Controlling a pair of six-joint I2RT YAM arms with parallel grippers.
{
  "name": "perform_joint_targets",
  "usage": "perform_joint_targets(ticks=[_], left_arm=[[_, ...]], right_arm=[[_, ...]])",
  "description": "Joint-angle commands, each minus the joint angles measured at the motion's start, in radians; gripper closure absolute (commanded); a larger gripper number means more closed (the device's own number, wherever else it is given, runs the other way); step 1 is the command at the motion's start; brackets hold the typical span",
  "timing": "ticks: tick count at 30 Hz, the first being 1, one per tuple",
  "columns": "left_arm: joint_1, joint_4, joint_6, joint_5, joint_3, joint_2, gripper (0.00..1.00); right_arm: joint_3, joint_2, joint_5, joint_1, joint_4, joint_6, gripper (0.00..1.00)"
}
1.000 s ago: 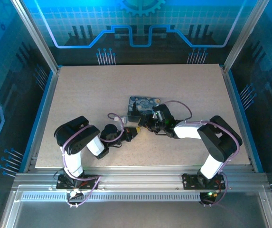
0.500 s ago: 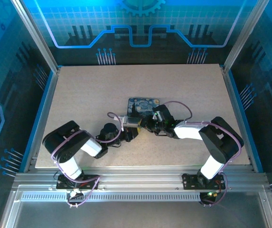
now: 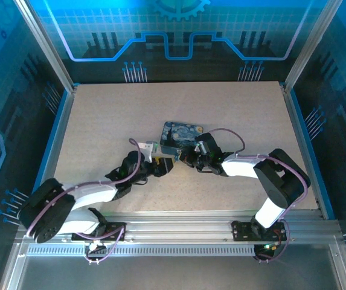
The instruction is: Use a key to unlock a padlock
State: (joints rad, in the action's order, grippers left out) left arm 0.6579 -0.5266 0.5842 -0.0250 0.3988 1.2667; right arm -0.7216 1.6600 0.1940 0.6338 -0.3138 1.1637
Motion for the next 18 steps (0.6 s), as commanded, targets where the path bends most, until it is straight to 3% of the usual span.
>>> perform_joint_targets(ticks=[1,8,18], left_arm=[[0.007,0.273,-0.025,0.051,0.067,-0.068,0.36],[0.007,0.164,0.005,0.0,0.012,-0.088,0.37],[-0.027,-0.096,0.054,-0.138,-0.032,0.086,0.43]], right_arm=[[0.005,-0.019,0.004,-0.005,-0.003,0.02,1.0],[-0.001,0.013,0.02,-0.005,-0.036,0.033,1.0],[0.005,0.017,0.015,-0.009,-0.023,0.027,1.0]])
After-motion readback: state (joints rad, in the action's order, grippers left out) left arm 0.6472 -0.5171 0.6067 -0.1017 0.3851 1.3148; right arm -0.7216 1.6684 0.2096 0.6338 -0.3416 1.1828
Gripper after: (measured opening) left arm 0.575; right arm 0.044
